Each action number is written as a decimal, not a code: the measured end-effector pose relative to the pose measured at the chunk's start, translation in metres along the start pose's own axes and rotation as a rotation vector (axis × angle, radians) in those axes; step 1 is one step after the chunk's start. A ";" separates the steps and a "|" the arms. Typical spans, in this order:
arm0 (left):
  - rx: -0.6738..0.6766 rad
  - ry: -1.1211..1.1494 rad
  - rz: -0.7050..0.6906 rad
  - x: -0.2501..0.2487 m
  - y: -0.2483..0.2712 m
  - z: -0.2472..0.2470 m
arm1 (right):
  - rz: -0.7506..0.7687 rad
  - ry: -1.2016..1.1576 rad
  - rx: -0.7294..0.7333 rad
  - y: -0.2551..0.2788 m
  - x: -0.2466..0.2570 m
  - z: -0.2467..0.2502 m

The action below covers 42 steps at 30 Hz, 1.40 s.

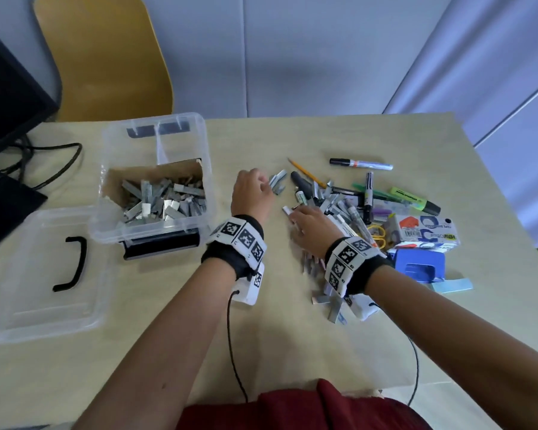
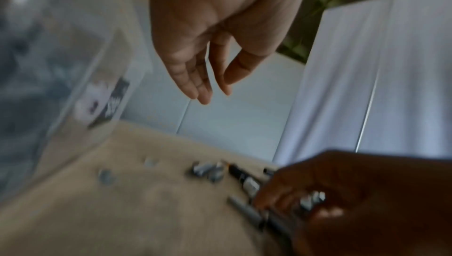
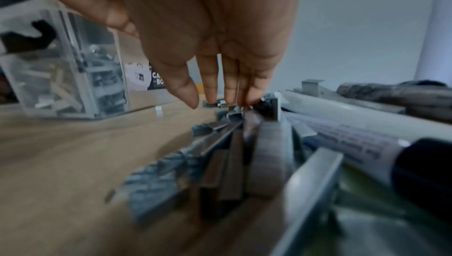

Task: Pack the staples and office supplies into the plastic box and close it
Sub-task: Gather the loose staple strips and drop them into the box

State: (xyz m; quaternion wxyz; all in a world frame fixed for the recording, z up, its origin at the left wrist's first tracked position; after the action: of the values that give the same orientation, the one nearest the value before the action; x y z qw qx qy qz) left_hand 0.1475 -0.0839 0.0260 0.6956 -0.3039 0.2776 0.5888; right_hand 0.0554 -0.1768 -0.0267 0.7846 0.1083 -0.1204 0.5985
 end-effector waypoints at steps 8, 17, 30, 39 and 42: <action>0.213 -0.324 -0.049 0.012 -0.044 -0.076 | 0.143 0.166 0.051 -0.018 0.000 -0.006; 0.196 -0.513 -0.182 0.007 -0.056 -0.119 | 0.191 -0.024 -0.046 -0.016 0.002 -0.007; 0.186 -0.583 -0.104 0.022 -0.044 -0.100 | 0.289 -0.031 0.050 -0.023 0.005 -0.012; 0.126 0.554 0.713 0.066 -0.018 -0.063 | 0.222 0.069 0.118 -0.031 0.004 -0.019; 0.123 1.067 1.032 0.067 0.009 -0.066 | 0.204 0.010 0.128 -0.033 0.005 -0.017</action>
State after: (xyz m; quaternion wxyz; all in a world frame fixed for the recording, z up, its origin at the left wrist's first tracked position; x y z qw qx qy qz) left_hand 0.1468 -0.0887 -0.0682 0.1171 -0.3401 0.7177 0.5963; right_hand 0.0897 -0.1757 -0.0416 0.7116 0.1425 -0.0882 0.6823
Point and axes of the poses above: each hand's wrist, its own y-axis away from the middle knuckle, its own z-axis out of the back of the hand, x = y × z, the point moved 8 cm from there along -y, towards the middle knuckle, and after that the axes turned 15 degrees about -x, right-handed, at the moved point
